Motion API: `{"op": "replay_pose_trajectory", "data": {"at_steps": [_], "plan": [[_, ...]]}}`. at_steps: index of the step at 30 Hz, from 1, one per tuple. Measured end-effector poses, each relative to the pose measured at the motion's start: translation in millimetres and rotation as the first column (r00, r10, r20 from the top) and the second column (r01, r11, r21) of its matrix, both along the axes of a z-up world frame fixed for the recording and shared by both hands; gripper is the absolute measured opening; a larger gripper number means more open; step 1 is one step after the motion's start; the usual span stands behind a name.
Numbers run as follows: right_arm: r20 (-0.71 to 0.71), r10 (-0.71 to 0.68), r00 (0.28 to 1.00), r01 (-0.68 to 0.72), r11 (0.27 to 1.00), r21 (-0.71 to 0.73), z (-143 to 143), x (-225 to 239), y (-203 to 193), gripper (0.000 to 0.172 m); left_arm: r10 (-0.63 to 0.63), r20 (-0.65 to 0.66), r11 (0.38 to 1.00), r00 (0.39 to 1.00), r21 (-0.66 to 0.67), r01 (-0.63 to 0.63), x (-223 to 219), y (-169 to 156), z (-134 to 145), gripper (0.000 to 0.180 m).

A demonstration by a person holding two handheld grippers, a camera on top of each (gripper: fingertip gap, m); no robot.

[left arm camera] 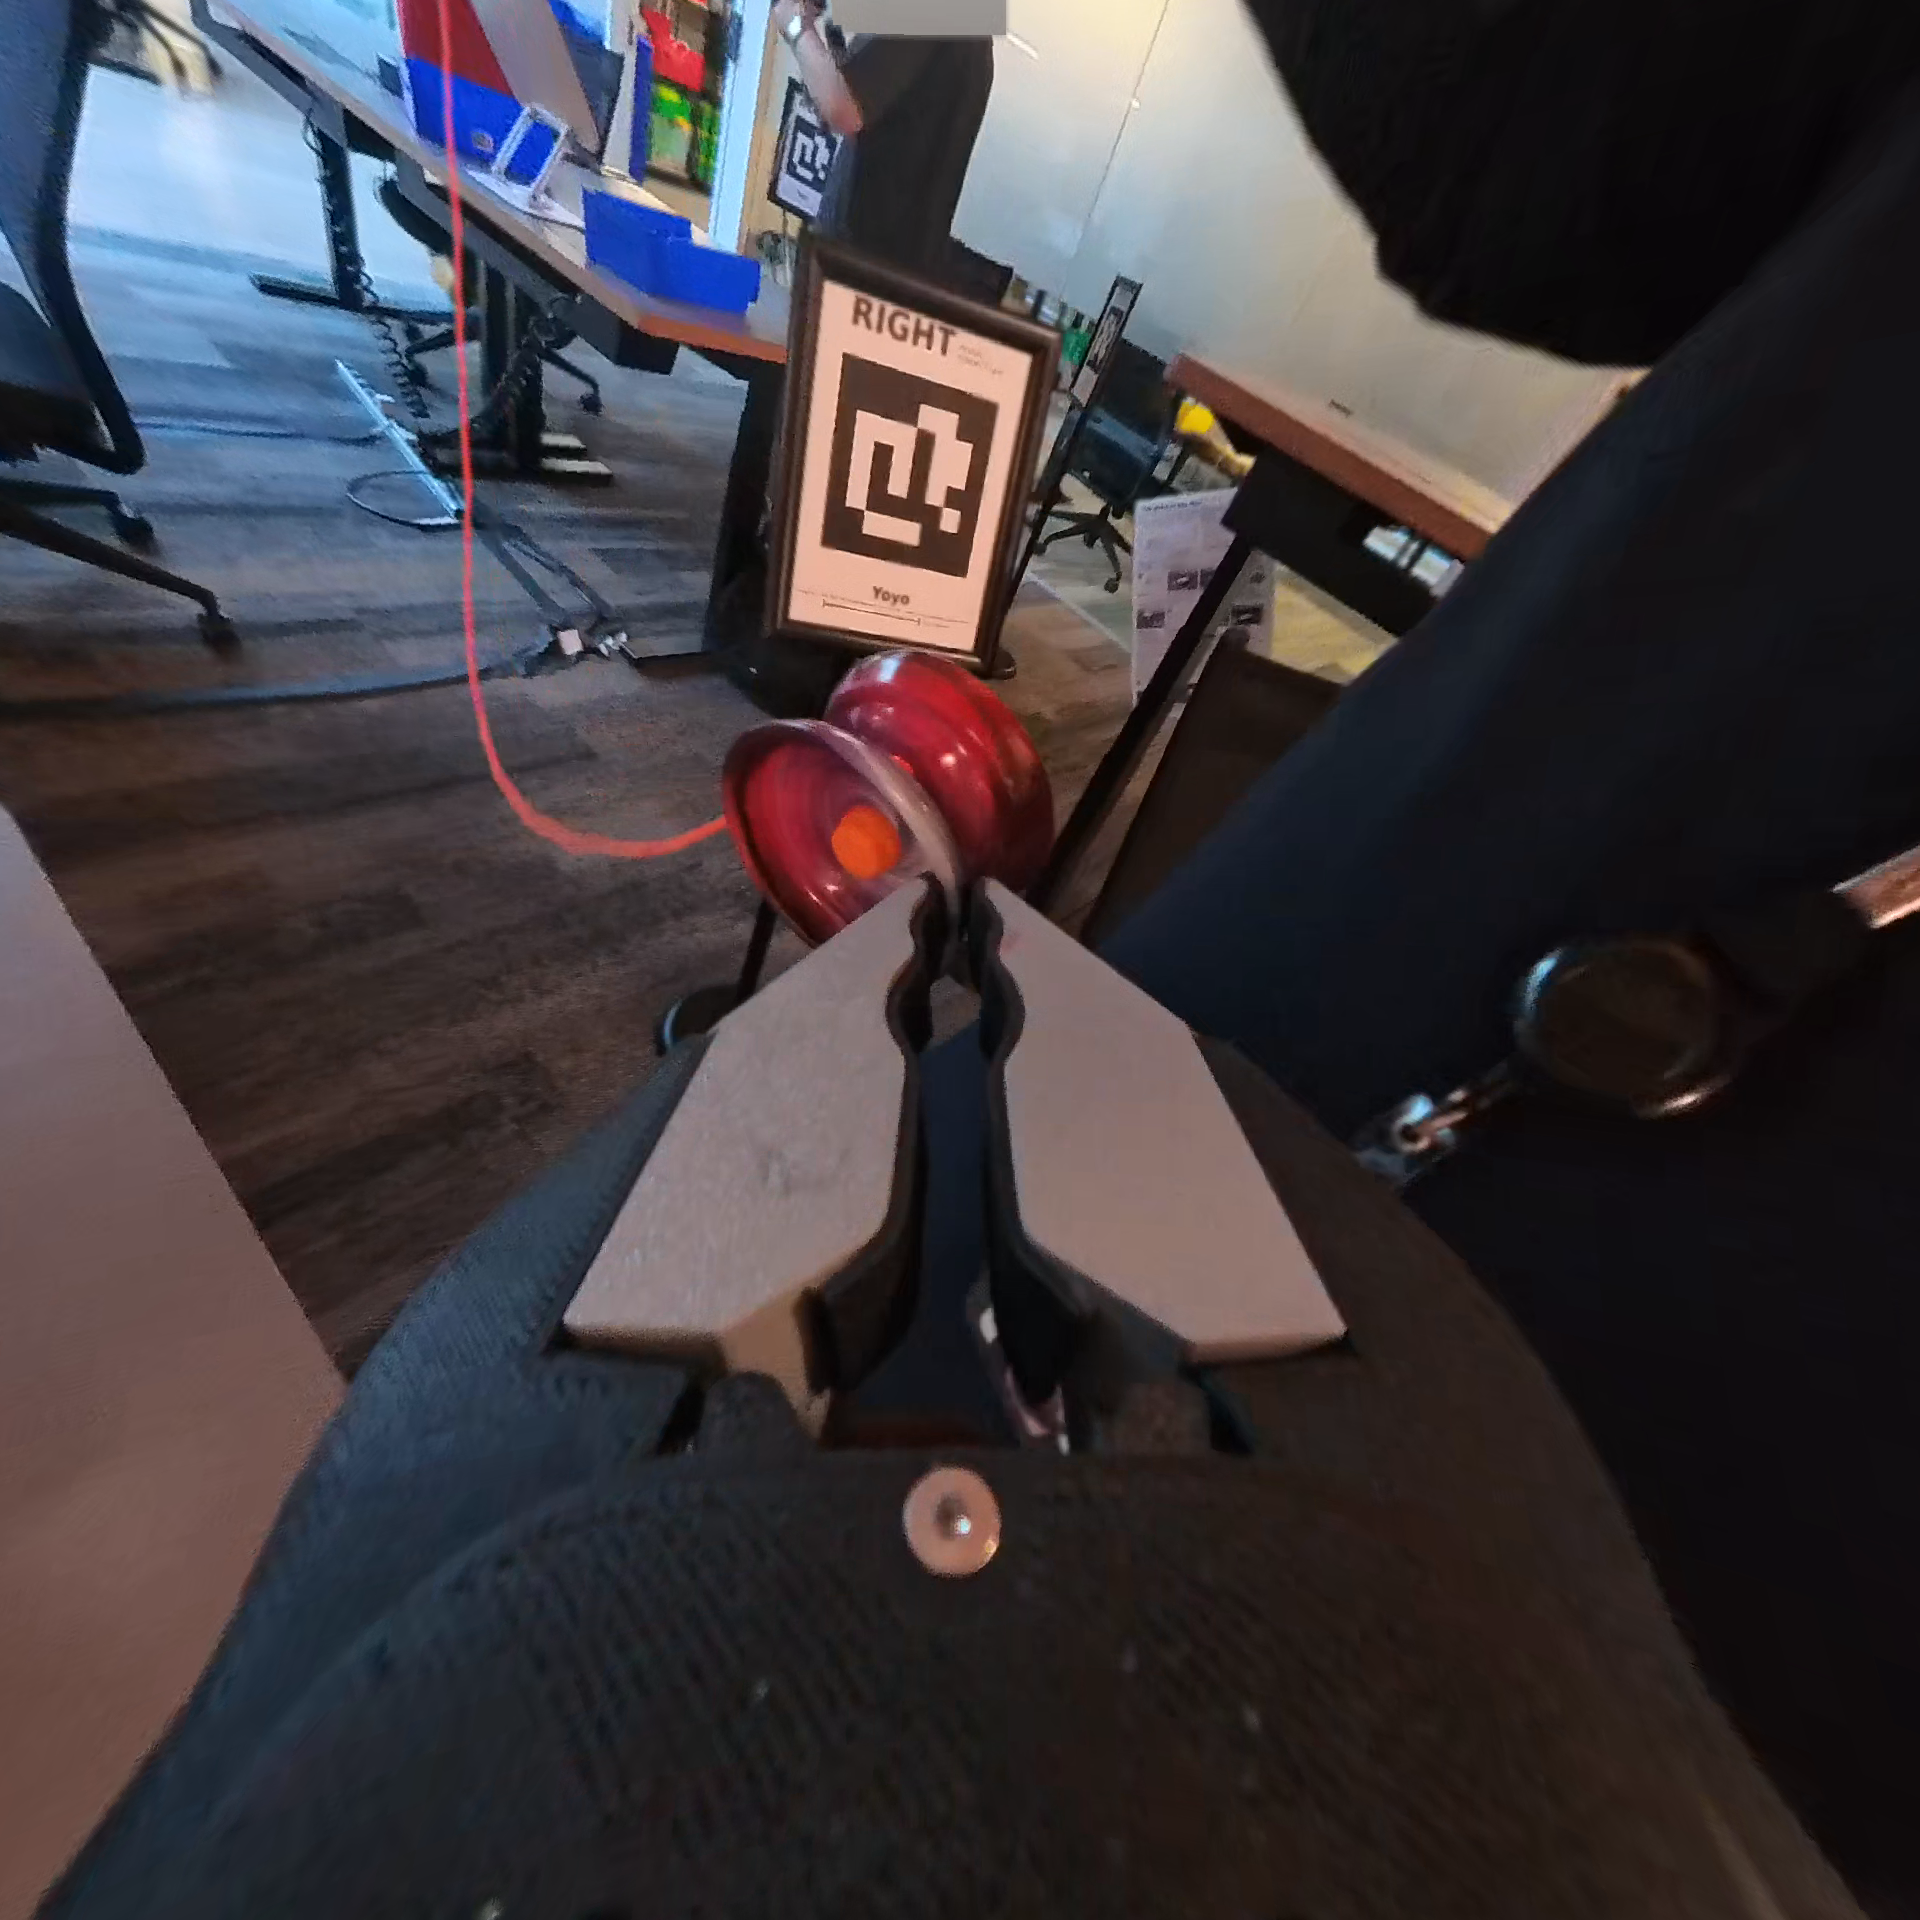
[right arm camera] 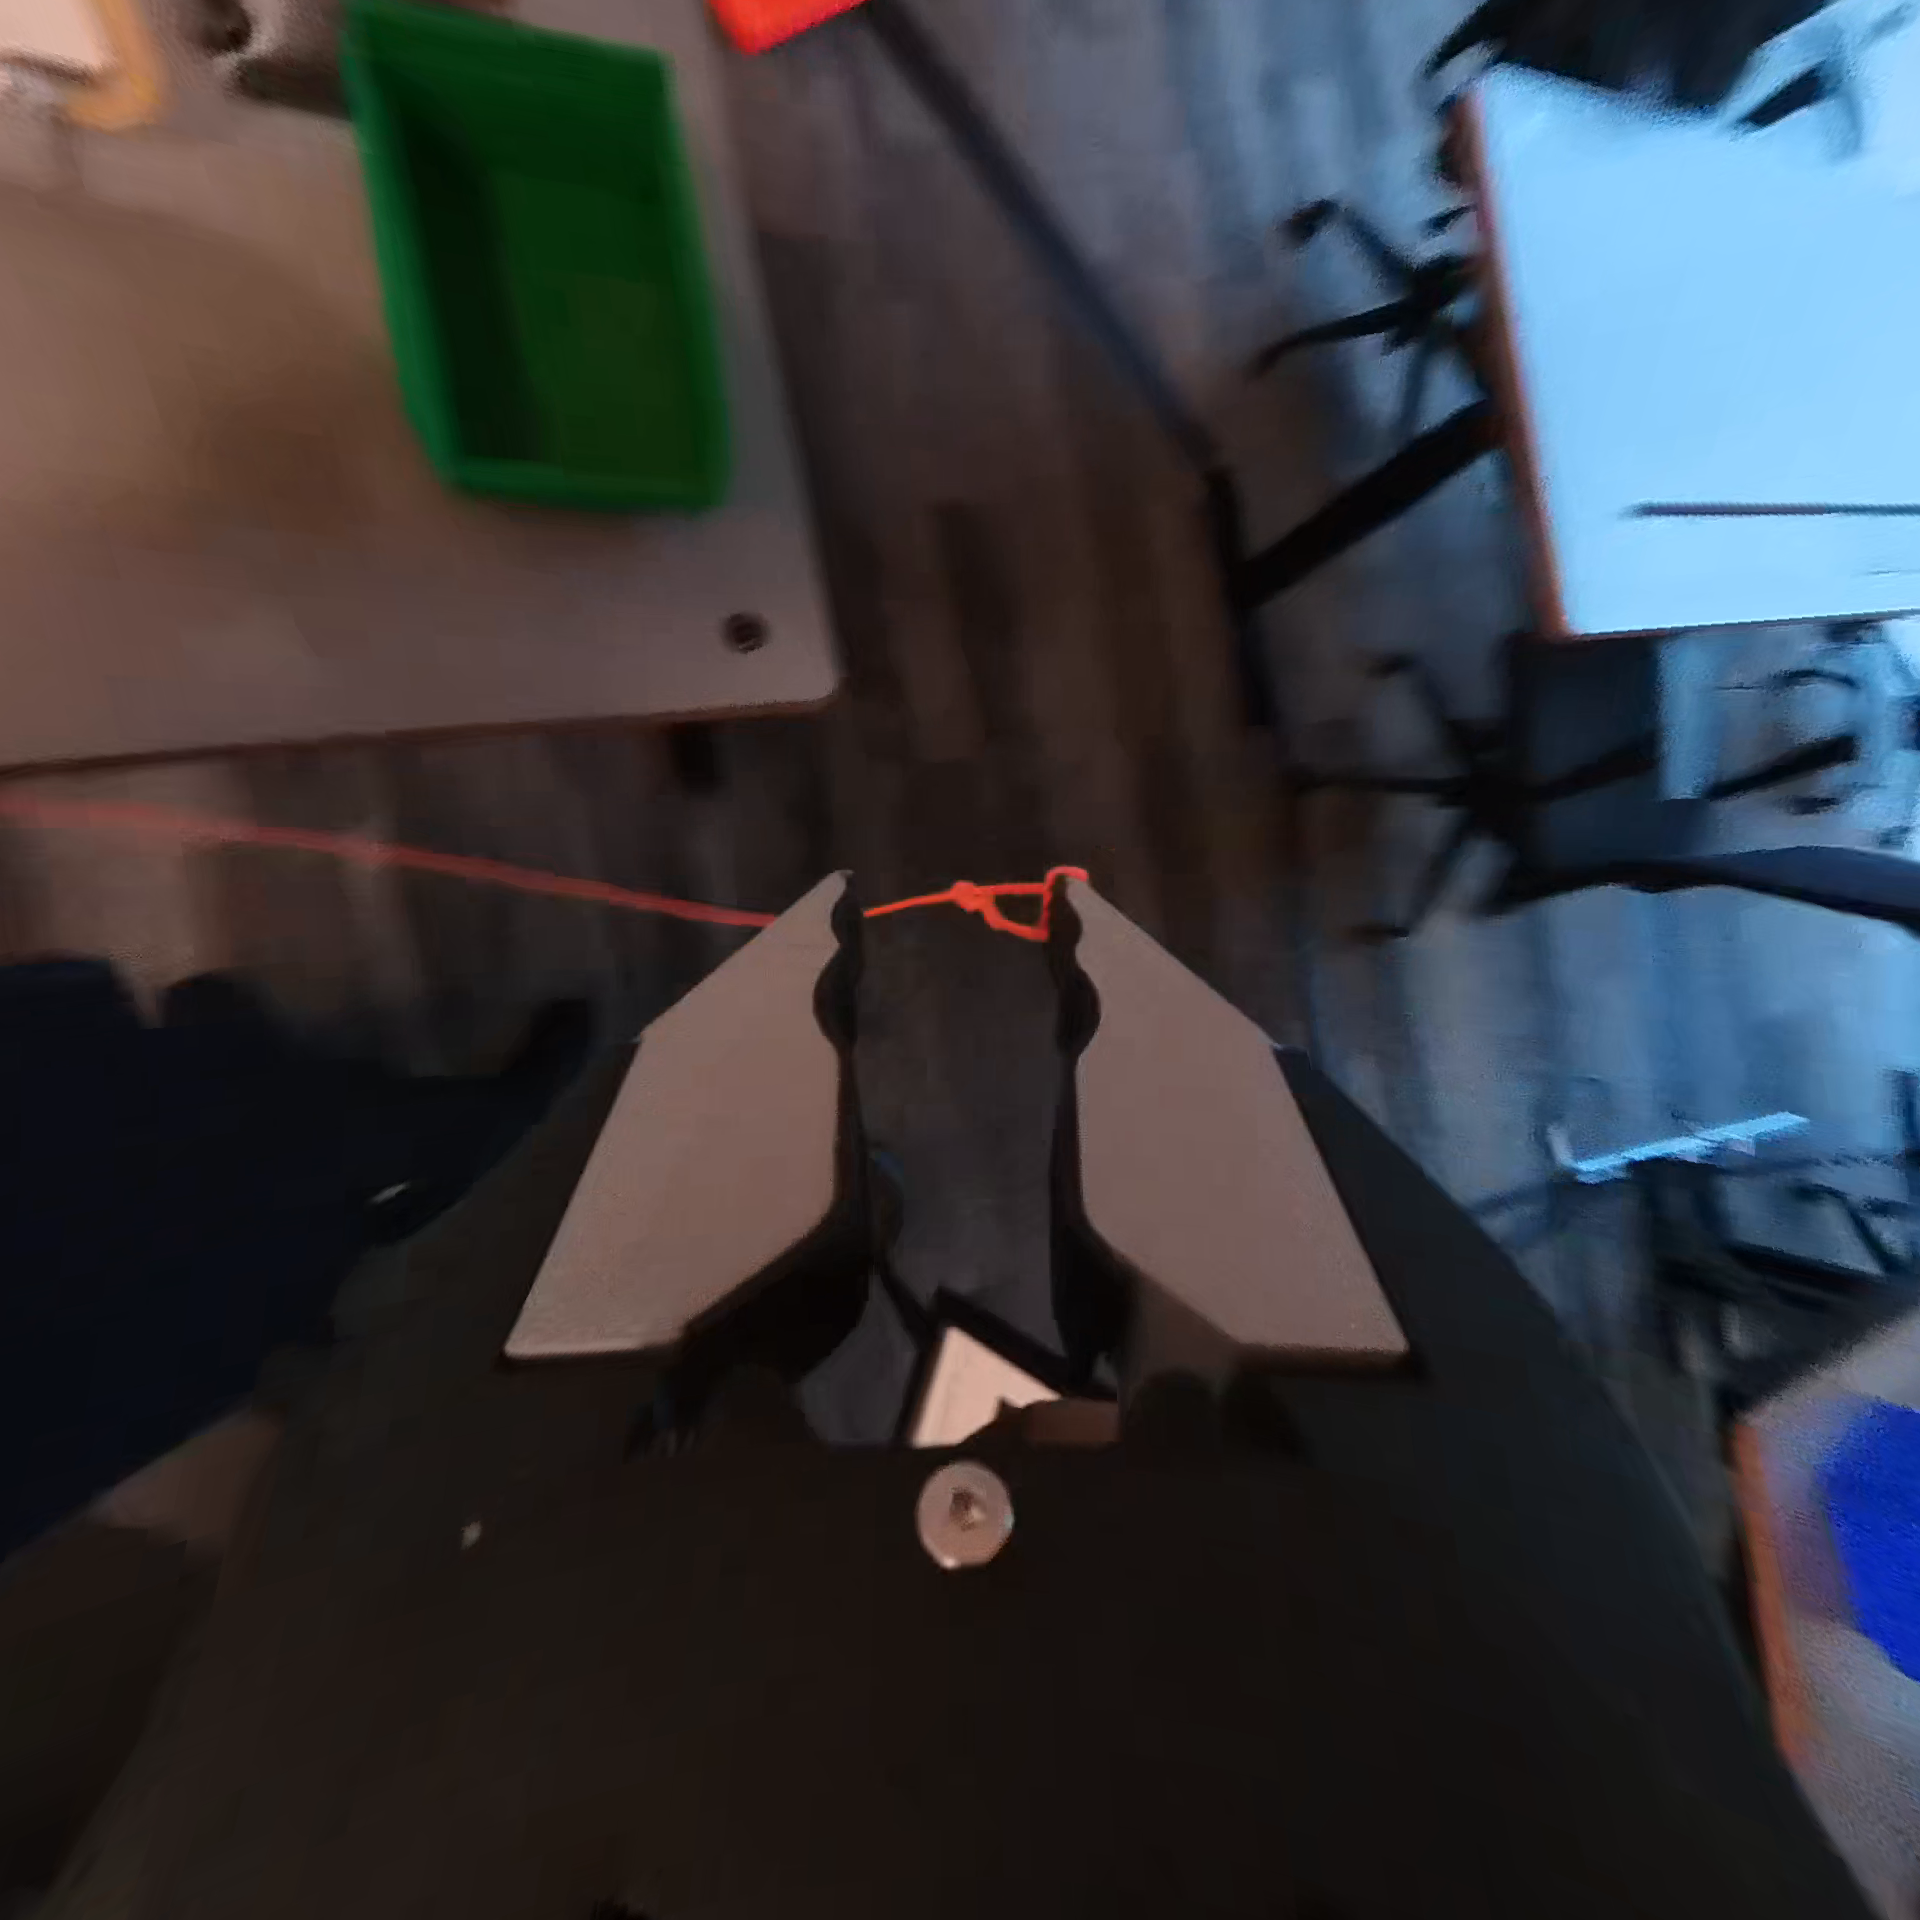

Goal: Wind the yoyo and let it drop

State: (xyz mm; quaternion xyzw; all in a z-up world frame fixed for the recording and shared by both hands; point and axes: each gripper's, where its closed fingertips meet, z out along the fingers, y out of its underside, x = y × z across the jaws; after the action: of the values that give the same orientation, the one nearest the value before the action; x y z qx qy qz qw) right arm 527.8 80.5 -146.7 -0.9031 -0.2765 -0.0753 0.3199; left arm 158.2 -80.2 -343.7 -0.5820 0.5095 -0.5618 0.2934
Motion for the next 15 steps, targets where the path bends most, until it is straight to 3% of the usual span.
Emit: {"op": "replay_pose_trajectory", "data": {"at_steps": [1, 3, 5, 7, 11, 13, 15], "plan": [[-0.031, 0.039, 0.999, -0.040, 0.998, -0.039, -27.9, -6.5, -13.0, 0.037, -0.006, -0.003, 1.000, 1.000, 0.020, 0.006, 1.6, -3.9, 6.3, 0.001], [-0.192, 0.148, 0.970, -0.166, 0.983, -0.082, -70.8, -33.8, -41.3, 0.049, -0.028, 0.008, 0.999, 1.000, 0.036, 0.028, 4.9, -9.9, 17.2, 0.001], [-0.383, 0.248, 0.890, -0.304, 0.948, -0.094, -100.3, -61.2, -70.5, 0.052, -0.032, 0.020, 0.999, 0.999, 0.012, 0.032, 6.0, -6.5, 20.7, 0.001], [-0.433, 0.288, 0.854, -0.357, 0.930, -0.086, -127.4, -65.5, -88.3, 0.053, -0.037, 0.049, 0.998, 0.998, -0.049, 0.039, 3.8, -0.1, 21.4, 0.001], [-0.351, 0.220, 0.910, -0.257, 0.964, -0.061, -160.0, -36.4, -97.4, 0.056, 0.006, 0.177, 0.992, 0.984, -0.127, 0.017, -10.5, 20.0, 42.9, 0.001], [-0.230, 0.151, 0.961, -0.167, 0.984, -0.054, -169.9, -9.2, -99.8, 0.056, 0.115, 0.212, 0.986, 0.970, -0.141, -0.086, -22.8, 47.7, 52.0, 0.001], [-0.065, -0.013, 0.998, 0.010, 0.999, -0.044, -179.9, 35.8, -99.4, 0.057, 0.245, 0.269, 0.964, 0.931, -0.174, -0.203, -39.7, 80.1, 63.3, 0.001]]}}
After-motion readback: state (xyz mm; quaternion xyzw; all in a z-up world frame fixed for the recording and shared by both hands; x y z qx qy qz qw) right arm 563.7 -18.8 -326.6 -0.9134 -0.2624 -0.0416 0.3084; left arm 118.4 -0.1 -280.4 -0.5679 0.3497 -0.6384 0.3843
